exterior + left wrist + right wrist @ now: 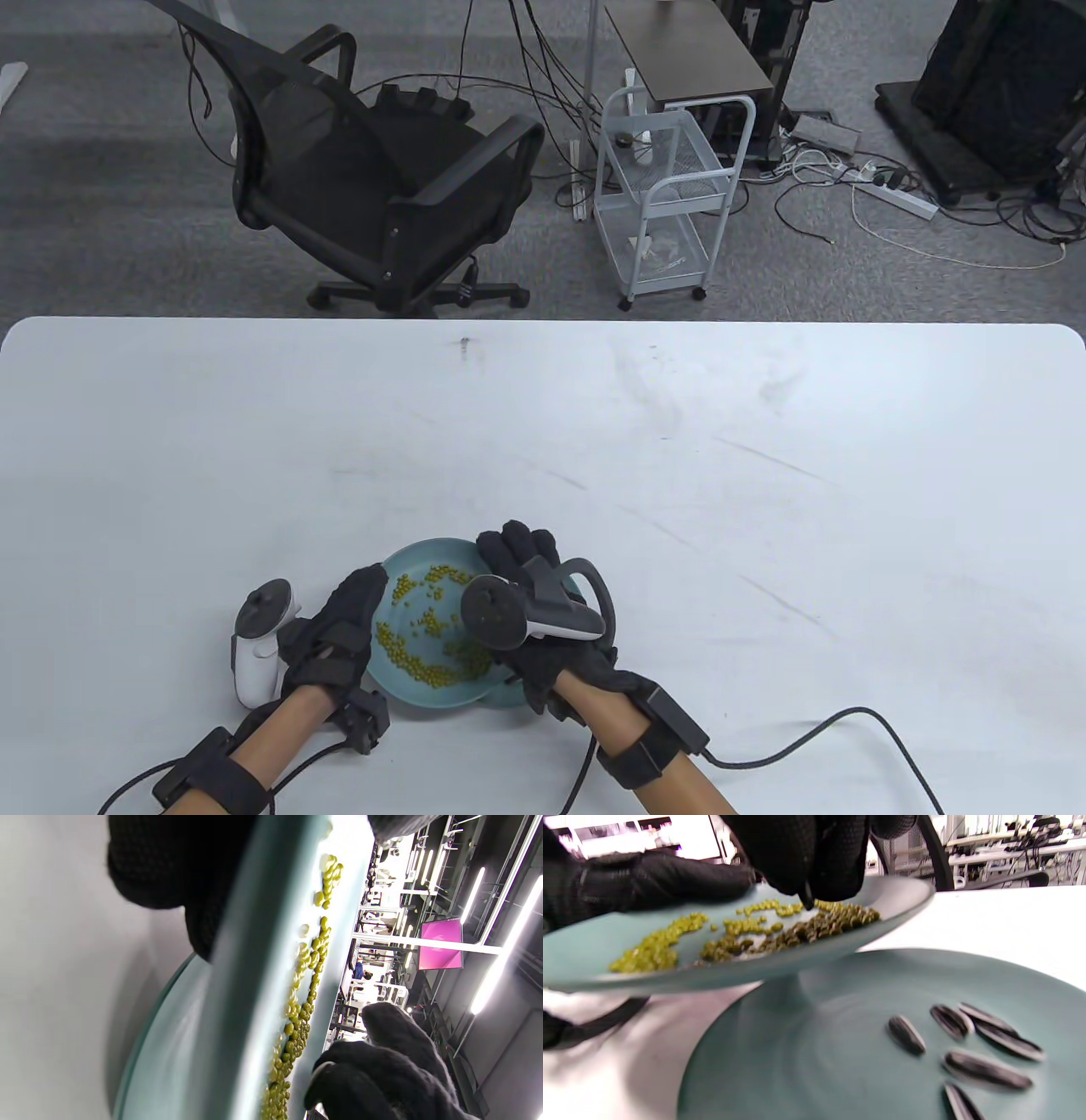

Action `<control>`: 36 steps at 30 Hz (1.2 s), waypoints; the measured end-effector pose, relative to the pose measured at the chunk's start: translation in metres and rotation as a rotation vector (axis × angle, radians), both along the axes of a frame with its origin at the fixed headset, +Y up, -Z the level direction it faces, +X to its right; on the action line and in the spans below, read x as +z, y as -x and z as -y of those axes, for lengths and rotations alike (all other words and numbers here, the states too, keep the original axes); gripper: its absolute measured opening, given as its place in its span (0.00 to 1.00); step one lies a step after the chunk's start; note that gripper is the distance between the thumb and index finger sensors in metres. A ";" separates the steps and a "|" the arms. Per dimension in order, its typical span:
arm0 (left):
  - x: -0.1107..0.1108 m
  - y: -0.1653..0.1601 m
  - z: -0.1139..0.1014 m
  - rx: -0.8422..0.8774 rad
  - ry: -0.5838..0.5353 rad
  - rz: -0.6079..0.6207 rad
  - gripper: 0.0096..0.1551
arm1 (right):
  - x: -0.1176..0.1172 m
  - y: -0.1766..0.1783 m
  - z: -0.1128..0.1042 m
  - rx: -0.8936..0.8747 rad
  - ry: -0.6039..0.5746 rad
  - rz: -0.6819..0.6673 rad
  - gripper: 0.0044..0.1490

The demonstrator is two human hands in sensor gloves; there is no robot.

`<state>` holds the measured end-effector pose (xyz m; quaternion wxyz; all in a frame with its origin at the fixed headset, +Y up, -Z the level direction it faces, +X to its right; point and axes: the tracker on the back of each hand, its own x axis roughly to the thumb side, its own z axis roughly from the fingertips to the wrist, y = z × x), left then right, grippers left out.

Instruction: Pick sunflower seeds with hand pinch into plate

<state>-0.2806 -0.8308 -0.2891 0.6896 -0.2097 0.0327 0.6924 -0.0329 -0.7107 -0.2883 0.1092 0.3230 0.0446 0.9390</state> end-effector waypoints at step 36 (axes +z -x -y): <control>-0.003 0.015 -0.002 0.031 -0.036 -0.090 0.28 | -0.040 -0.045 0.045 -0.025 0.242 0.149 0.22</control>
